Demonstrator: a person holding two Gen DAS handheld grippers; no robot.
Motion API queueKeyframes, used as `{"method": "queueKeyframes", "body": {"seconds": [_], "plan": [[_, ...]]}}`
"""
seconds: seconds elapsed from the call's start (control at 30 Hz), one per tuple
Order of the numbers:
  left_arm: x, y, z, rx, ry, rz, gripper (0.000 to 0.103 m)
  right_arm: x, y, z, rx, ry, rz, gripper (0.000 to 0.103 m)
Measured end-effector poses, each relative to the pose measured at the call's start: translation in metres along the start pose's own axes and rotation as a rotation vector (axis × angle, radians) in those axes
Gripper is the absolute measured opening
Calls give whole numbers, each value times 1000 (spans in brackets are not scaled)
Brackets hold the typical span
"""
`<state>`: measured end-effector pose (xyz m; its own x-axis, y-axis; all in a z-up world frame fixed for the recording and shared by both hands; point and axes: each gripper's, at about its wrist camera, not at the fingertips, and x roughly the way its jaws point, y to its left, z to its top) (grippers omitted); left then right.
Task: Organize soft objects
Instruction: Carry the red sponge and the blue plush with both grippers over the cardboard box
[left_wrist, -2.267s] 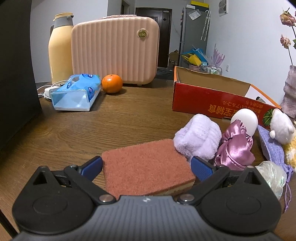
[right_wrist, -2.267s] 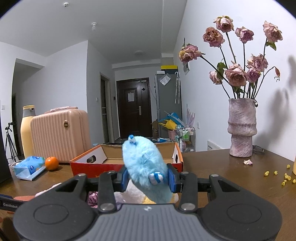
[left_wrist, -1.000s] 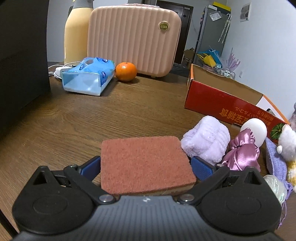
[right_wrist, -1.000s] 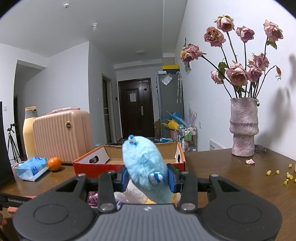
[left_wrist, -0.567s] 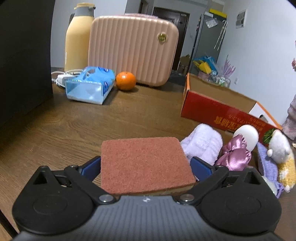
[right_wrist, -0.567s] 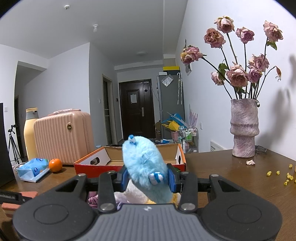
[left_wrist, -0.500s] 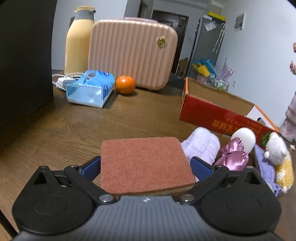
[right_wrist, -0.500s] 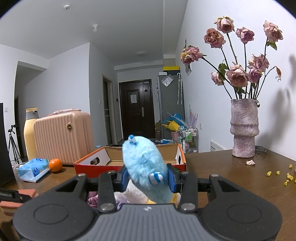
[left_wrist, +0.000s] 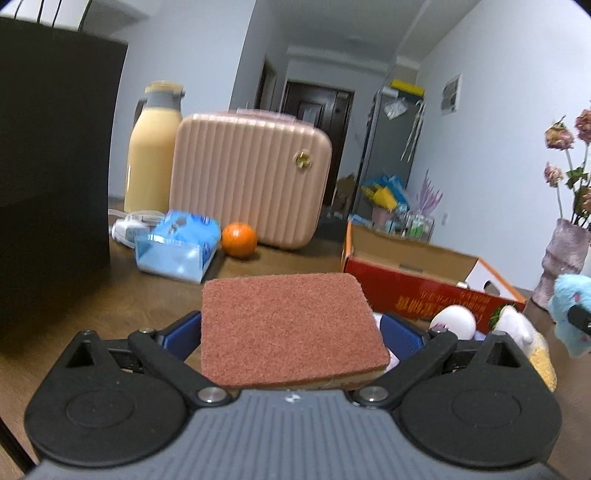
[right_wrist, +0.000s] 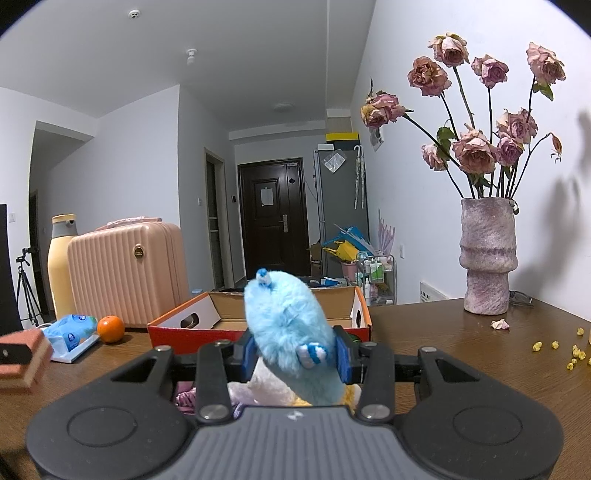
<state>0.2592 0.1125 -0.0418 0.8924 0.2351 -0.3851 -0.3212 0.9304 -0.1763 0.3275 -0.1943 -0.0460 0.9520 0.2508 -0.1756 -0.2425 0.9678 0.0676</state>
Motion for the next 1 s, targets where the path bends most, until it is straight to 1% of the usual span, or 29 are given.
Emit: {"method": "queueKeyframes", "body": {"seconds": [0.13, 0.33, 0.53, 0.83, 1.0], "plan": [[-11, -6, 1, 34, -64, -9, 102, -1, 0, 1, 0, -5, 2, 40], [-18, -17, 1, 77, -118, -15, 102, -4, 0, 4, 2, -28, 6, 40], [-18, -26, 5, 94, -133, -19, 102, 0, 0, 10, 4, -45, 9, 40], [-5, -42, 19, 93, -147, -36, 102, 14, -1, 21, 32, -51, 28, 40], [4, -54, 28, 82, -154, -59, 102, 24, 6, 27, 24, -63, 40, 40]]}}
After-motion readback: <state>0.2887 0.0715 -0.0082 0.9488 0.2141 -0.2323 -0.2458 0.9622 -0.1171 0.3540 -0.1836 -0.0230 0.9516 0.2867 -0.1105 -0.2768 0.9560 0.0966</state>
